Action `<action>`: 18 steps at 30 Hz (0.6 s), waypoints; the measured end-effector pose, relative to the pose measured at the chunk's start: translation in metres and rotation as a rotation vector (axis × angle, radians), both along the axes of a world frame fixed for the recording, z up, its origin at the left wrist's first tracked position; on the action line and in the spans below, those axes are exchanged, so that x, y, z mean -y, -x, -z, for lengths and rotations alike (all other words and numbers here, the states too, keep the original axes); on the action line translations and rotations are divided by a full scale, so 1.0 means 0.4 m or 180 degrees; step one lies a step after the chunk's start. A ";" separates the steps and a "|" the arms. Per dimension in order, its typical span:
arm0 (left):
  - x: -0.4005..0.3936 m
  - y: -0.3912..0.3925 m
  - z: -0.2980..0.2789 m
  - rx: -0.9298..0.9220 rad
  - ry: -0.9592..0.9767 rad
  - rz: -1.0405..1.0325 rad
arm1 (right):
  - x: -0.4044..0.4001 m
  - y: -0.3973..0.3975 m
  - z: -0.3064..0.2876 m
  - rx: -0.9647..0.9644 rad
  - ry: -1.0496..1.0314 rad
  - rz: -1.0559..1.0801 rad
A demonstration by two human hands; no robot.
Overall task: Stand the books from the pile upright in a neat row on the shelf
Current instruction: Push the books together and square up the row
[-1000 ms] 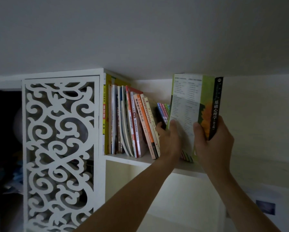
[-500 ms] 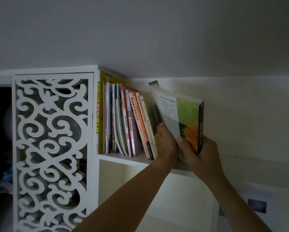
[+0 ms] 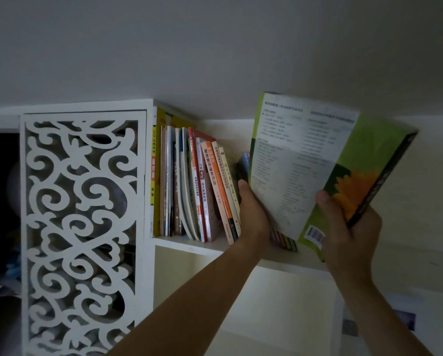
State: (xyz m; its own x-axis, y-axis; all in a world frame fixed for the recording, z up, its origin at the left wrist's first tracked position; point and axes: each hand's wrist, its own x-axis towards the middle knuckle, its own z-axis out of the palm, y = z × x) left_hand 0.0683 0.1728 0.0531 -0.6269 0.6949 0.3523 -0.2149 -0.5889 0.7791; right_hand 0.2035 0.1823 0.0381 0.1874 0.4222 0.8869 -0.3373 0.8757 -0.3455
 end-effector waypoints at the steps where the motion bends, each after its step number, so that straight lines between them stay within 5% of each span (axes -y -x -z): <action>1: 0.001 0.006 0.001 0.0021 0.0022 0.0040 | 0.000 0.000 -0.008 0.0011 0.0087 -0.0188; 4: -0.015 0.027 0.007 0.0218 0.0109 -0.0034 | -0.009 0.004 -0.031 0.0375 0.0377 -0.0478; 11: -0.013 0.004 -0.009 0.0132 0.0500 -0.0376 | -0.043 0.030 -0.045 0.0857 0.0727 0.1391; 18: -0.043 -0.023 0.024 -0.0577 0.0049 -0.0892 | -0.074 0.037 0.000 0.0885 0.1148 0.0735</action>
